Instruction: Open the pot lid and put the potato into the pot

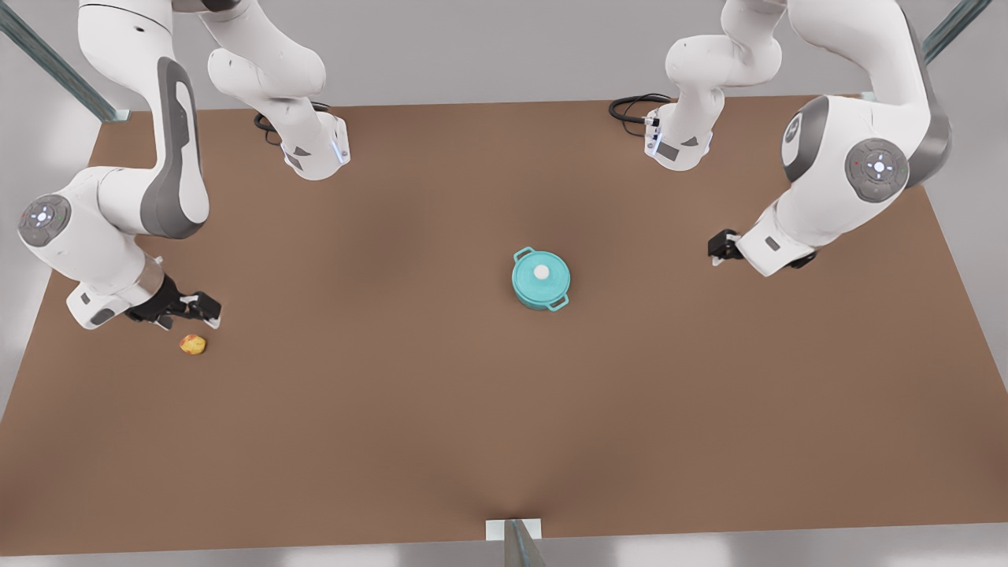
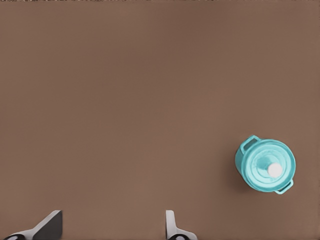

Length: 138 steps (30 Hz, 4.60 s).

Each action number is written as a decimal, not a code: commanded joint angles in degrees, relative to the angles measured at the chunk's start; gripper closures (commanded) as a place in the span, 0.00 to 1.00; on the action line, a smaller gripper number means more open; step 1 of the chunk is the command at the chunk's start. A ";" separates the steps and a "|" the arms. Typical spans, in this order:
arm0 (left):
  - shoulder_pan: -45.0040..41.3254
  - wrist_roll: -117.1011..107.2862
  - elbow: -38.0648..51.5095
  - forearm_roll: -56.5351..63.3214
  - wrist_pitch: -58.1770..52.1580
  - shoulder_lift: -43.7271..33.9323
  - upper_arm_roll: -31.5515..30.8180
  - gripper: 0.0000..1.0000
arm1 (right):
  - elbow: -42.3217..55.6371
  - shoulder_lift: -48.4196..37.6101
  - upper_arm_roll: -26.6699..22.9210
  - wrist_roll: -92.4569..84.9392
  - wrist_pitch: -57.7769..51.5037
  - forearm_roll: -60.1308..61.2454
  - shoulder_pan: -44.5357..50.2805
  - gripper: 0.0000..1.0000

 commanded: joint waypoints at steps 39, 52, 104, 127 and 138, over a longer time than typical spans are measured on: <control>-33.47 -56.08 -24.00 9.67 51.61 19.42 -0.33 0.00 | -6.39 14.37 -0.79 -58.52 21.83 -24.05 -6.51 0.00; -34.35 -56.26 -26.11 9.67 51.96 19.50 -0.33 0.07 | -8.15 18.15 -0.79 -54.39 11.45 -30.20 -6.34 0.00; 2.92 9.40 4.47 -2.37 5.02 8.69 2.92 0.00 | -4.10 30.11 -0.88 -56.41 21.47 -28.35 -12.22 0.00; 2.65 9.22 4.38 -1.84 5.11 9.04 2.83 0.00 | -1.64 31.42 0.17 -56.85 21.47 -28.35 -12.57 0.20; 2.65 9.14 4.30 -1.75 5.11 9.40 2.83 0.00 | -2.61 31.25 0.35 -58.70 20.94 -28.27 -13.98 0.20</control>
